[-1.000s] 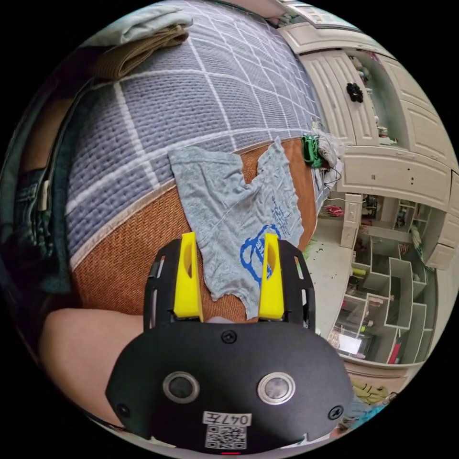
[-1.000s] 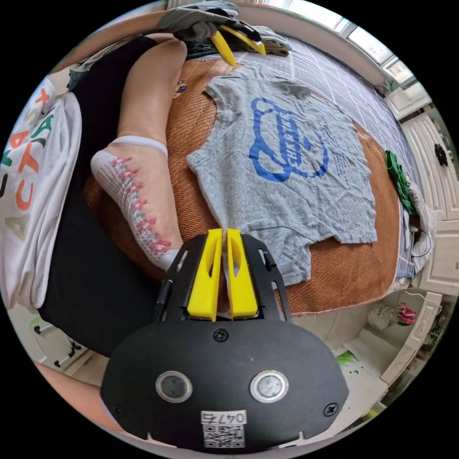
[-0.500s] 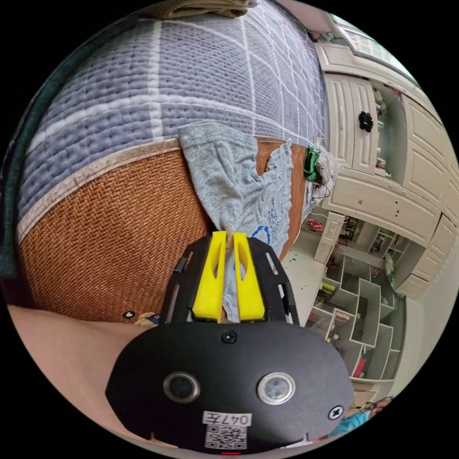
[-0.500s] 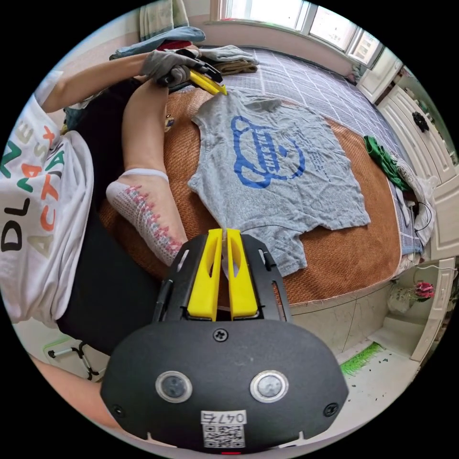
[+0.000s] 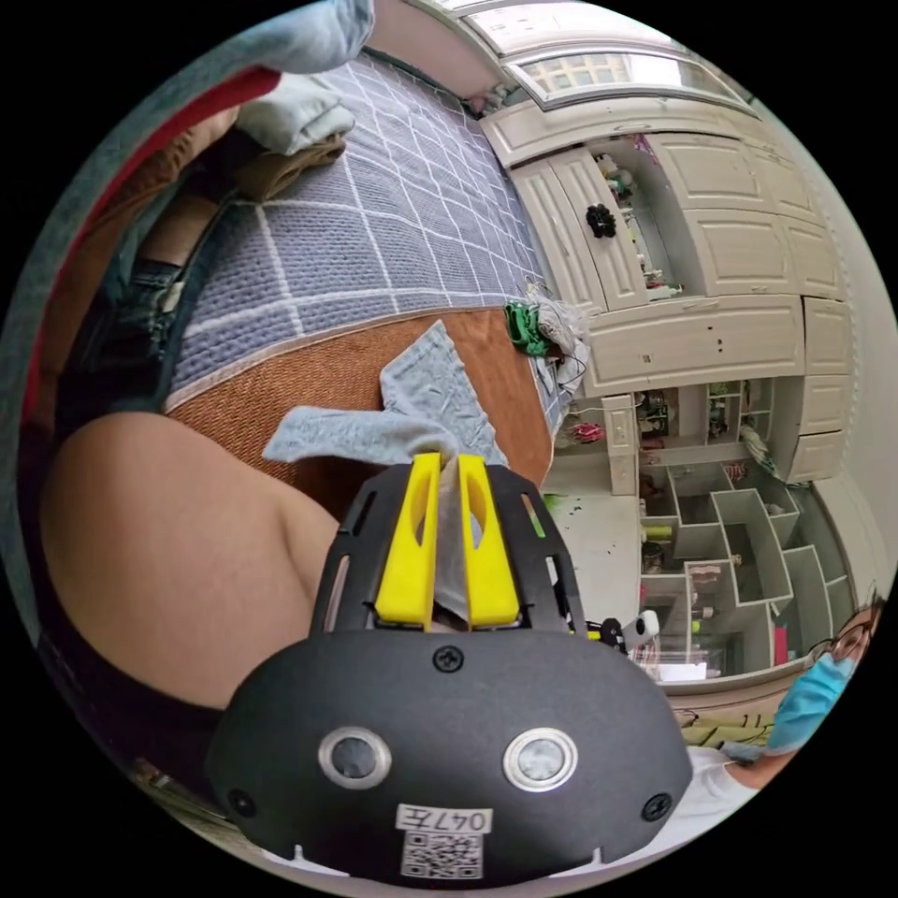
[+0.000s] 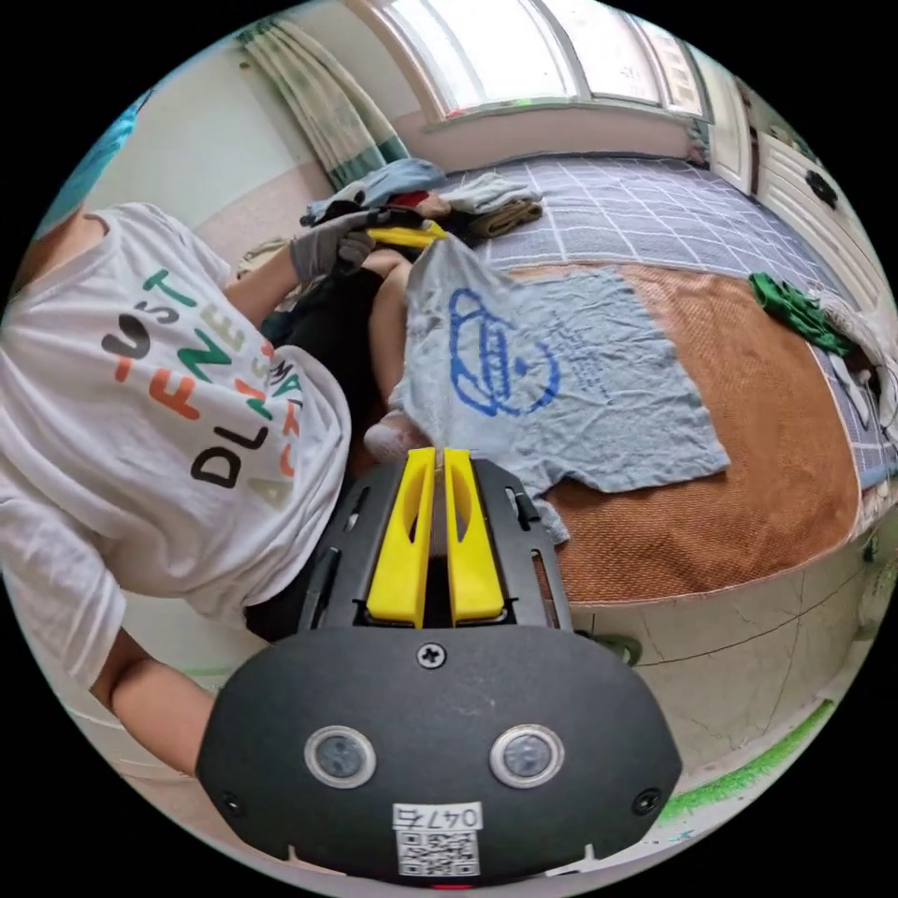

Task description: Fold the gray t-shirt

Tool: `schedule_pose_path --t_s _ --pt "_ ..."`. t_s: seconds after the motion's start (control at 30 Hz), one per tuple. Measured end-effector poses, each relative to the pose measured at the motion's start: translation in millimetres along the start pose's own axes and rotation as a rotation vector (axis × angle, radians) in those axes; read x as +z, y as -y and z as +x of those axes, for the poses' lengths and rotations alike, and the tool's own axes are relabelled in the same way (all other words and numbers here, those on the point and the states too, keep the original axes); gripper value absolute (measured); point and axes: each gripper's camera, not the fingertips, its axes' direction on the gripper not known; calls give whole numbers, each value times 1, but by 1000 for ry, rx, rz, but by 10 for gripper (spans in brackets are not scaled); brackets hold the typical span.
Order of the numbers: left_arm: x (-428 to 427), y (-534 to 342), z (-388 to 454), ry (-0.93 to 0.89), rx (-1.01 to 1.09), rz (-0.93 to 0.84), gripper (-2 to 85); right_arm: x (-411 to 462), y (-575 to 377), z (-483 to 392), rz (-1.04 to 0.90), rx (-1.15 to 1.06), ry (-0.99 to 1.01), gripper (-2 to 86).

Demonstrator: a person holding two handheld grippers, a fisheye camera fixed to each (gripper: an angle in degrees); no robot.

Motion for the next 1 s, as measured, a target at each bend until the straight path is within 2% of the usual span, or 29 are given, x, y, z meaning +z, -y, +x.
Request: schedule_pose_path --t_s 0.2,0.27,0.37,0.43,0.47,0.53,0.63,0.77,0.87,1.0 --pt "44 140 97 86 138 69 6 -20 -27 141 143 247 -25 -3" --pt "75 189 133 91 211 31 6 -13 -33 182 116 298 4 -5" --pt "121 240 198 -46 454 -198 39 3 -43 214 66 313 76 -7" --pt "146 236 258 -141 852 -494 64 7 -53 212 62 292 86 -7" --pt "148 228 269 -109 949 -551 67 11 -62 210 51 290 84 -6" --pt "162 183 301 194 1320 -743 71 16 -78 208 40 297 79 -7" --pt "198 134 316 431 1588 -980 68 20 -103 209 61 327 89 -6" --pt "232 123 339 431 1684 -1047 58 3 -129 209 143 363 78 -6" --pt "253 139 354 432 1704 -1066 49 -17 -140 204 166 361 39 -7" --pt "274 170 362 417 1716 -1192 42 -37 -151 202 188 351 31 -6"
